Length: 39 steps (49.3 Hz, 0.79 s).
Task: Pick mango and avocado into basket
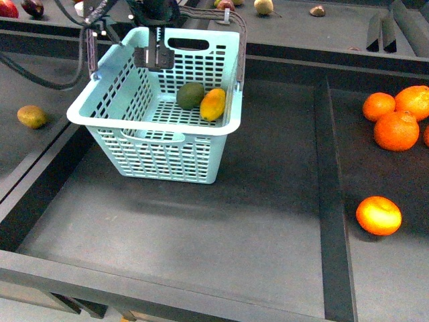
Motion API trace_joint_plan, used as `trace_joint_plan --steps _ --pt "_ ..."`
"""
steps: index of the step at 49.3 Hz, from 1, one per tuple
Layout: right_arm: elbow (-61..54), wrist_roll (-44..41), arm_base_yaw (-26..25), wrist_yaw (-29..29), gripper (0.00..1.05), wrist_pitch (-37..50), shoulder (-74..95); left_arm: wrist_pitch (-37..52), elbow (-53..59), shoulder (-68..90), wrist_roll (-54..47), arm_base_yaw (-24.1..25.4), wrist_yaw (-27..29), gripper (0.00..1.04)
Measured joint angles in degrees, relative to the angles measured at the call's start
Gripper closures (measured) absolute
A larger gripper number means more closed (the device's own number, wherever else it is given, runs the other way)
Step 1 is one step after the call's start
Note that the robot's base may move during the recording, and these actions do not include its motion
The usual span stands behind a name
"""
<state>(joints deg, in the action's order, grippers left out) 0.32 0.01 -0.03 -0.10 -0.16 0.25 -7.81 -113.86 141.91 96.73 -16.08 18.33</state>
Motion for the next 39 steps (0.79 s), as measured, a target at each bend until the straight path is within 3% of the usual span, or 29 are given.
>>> trace_joint_plan --steps 1,8,16,29,39 --pt "0.0 0.0 0.0 0.0 0.08 0.0 0.0 0.85 3.26 -2.27 0.0 0.17 0.0 0.06" --pt "0.0 0.0 0.0 0.0 0.08 0.0 0.0 2.71 22.64 -19.74 -0.5 2.54 -0.46 0.07" --pt "0.0 0.0 0.0 0.0 0.08 0.0 0.0 5.84 33.81 -31.02 -6.56 5.38 -1.44 0.07" --pt "0.0 0.0 0.0 0.0 0.08 0.0 0.0 11.23 49.77 -51.78 -32.87 12.79 -0.76 0.07" --pt "0.0 0.0 0.0 0.0 0.08 0.0 0.0 12.96 59.82 -63.3 -46.31 18.64 -2.03 0.07"
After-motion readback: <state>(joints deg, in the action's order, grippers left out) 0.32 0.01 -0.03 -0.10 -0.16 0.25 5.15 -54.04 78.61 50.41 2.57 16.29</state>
